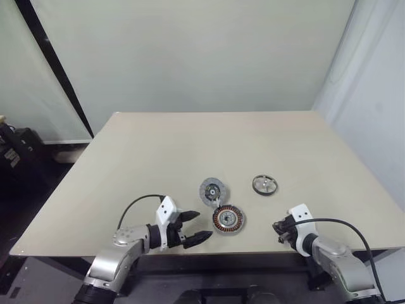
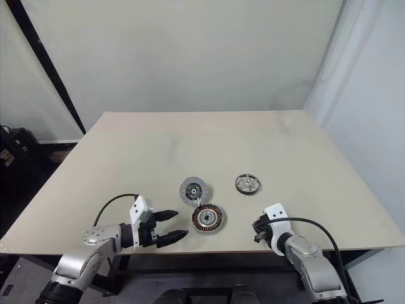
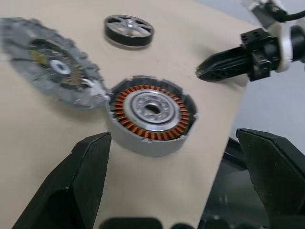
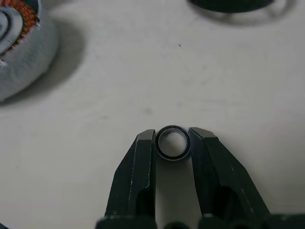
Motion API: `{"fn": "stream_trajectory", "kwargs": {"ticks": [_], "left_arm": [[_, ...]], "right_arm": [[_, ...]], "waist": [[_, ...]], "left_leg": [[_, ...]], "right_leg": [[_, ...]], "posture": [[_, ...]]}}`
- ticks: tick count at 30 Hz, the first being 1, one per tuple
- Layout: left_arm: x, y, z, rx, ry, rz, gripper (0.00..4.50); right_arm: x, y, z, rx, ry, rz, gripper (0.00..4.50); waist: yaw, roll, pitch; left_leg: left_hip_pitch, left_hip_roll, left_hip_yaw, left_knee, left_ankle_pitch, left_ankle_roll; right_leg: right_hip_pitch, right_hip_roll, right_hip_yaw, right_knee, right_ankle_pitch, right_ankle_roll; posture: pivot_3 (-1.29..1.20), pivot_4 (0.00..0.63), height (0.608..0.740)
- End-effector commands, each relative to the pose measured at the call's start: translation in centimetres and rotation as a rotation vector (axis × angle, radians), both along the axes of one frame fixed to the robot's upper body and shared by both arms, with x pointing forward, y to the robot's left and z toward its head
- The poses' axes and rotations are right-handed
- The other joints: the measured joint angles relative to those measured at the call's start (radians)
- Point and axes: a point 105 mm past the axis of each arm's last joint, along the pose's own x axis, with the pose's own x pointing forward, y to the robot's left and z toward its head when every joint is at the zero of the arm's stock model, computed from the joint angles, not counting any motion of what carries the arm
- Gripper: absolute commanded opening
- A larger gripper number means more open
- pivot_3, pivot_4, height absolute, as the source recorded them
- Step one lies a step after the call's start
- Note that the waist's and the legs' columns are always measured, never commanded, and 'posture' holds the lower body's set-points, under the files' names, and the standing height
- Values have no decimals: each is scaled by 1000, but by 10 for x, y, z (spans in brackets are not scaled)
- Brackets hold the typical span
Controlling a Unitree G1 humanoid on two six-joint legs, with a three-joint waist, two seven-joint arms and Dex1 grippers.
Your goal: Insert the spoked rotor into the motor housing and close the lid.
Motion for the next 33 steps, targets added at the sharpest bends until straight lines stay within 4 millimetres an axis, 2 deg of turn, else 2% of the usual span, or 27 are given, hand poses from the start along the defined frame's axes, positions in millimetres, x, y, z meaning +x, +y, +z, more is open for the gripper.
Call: {"fn": "stream_trajectory", "kwargs": {"ticks": [1,8,15,26,33], "left_arm": [[9,15,9,-6,-45,62,4500],[10,28,7,-21,-58,117,4500],[11,29,4,-22,-73,128,4500],[8,22,3,-18,-83,110,4500],[6,20,1,-16,-83,103,4500]], "right_arm": [[16,16,33,26,-120,54,736],[23,52,55,74,-151,189,736],[28,88,62,104,-148,305,736],[24,126,54,125,-119,406,736],[22,134,47,124,-107,423,736]], "waist": [[0,0,0],[0,0,0],[0,0,0],[0,0,0],[0,0,0]], "left_leg": [[0,0,0,0,0,0],[0,0,0,0,0,0],[0,-1,-1,0,0,0],[0,0,-1,-1,0,0],[0,0,-1,-1,0,0]], "right_leg": [[0,0,0,0,0,0],[0,0,0,0,0,0],[0,0,0,0,0,0],[0,0,-1,0,0,0],[0,0,0,0,0,0]], "posture": [[0,0,740],[0,0,740],[0,0,740],[0,0,740],[0,0,740]]}}
